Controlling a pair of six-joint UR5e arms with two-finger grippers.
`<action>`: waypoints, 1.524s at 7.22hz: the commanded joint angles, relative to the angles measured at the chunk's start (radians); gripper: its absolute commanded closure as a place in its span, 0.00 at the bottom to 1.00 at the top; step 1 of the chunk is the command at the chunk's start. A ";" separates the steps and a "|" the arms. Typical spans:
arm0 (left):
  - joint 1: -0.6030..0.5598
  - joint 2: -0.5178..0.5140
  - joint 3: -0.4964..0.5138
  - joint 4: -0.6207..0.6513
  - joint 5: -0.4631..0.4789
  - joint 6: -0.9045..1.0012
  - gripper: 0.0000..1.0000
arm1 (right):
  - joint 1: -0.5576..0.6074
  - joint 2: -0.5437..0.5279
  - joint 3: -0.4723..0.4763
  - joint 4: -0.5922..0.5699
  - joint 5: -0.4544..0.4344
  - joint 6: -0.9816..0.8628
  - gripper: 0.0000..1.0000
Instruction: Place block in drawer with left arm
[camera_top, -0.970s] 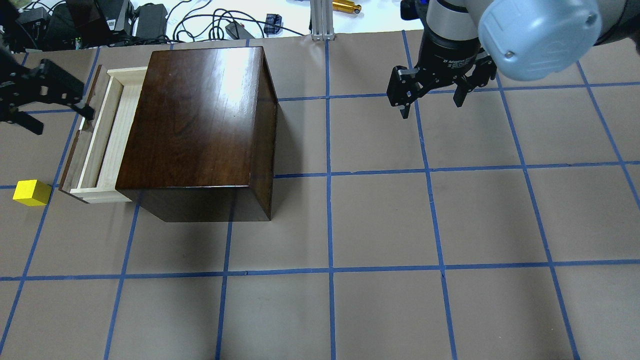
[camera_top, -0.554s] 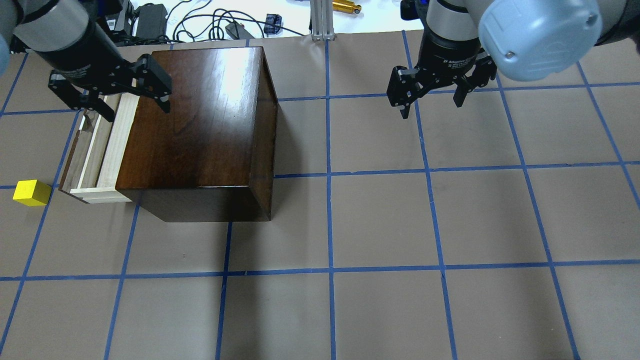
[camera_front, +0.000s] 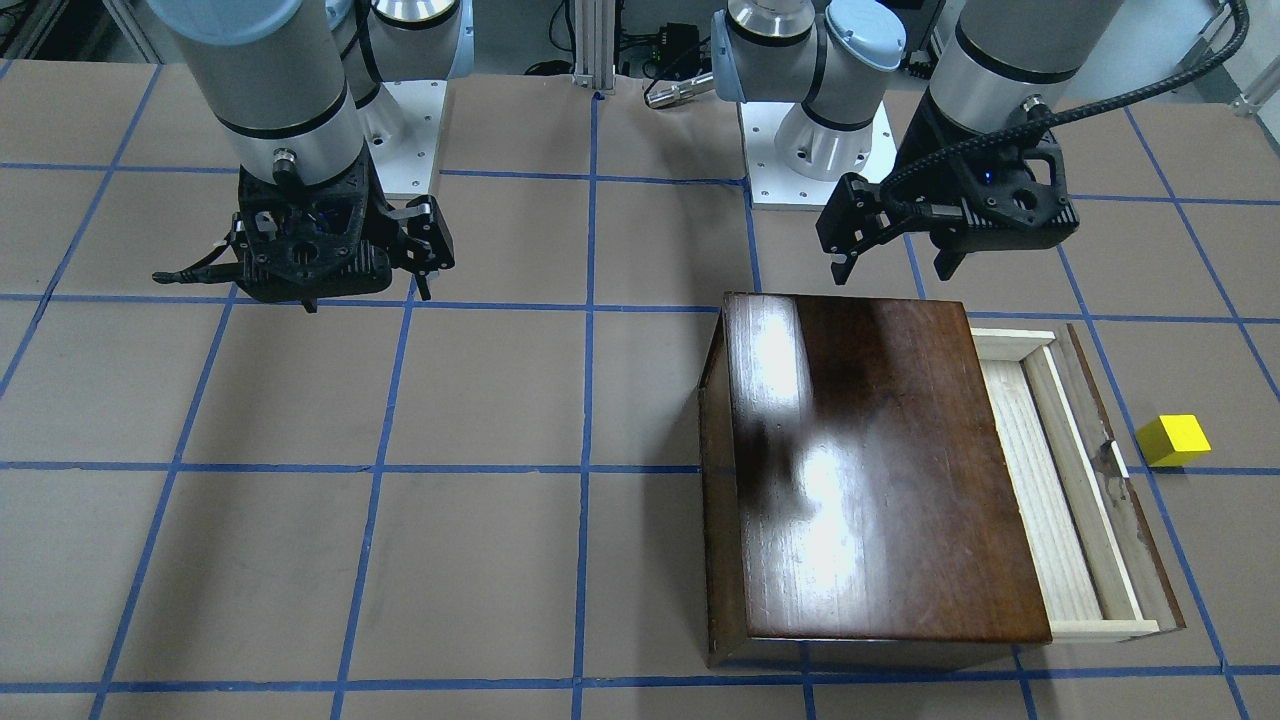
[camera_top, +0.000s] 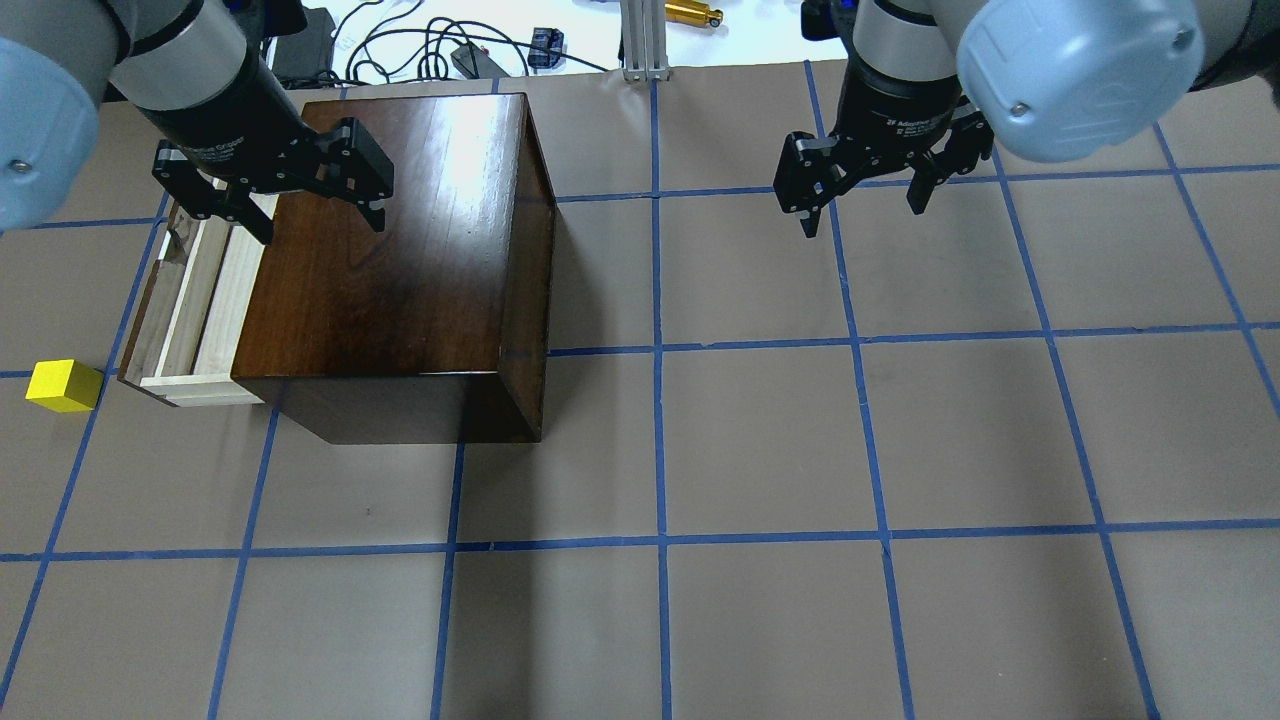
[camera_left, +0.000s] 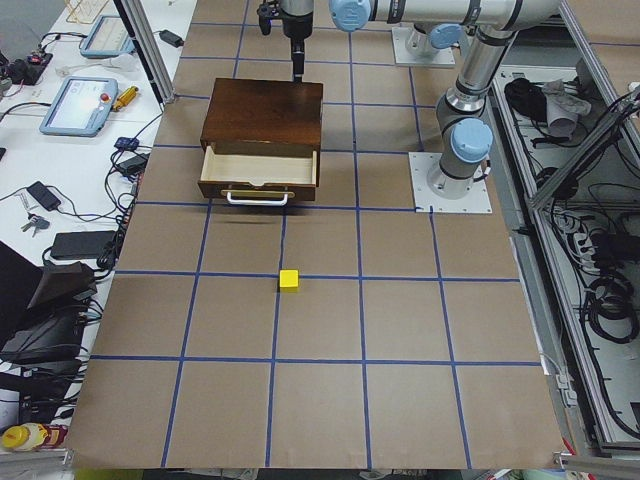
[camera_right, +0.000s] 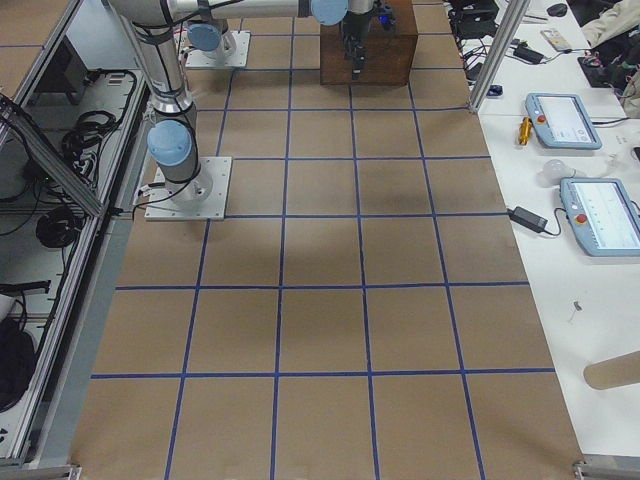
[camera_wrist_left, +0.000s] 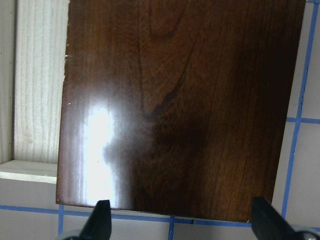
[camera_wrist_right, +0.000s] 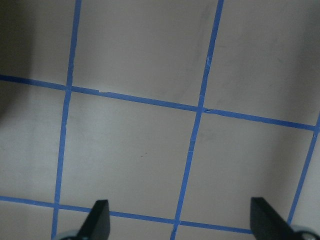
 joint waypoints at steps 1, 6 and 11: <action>0.000 0.007 -0.003 -0.001 0.001 0.006 0.00 | 0.000 0.000 0.000 0.000 0.000 -0.001 0.00; 0.221 0.048 0.004 -0.038 0.000 0.367 0.00 | 0.000 0.000 0.000 0.000 0.000 -0.001 0.00; 0.659 0.028 0.010 -0.067 0.000 1.133 0.00 | 0.000 0.000 0.000 0.000 0.000 -0.001 0.00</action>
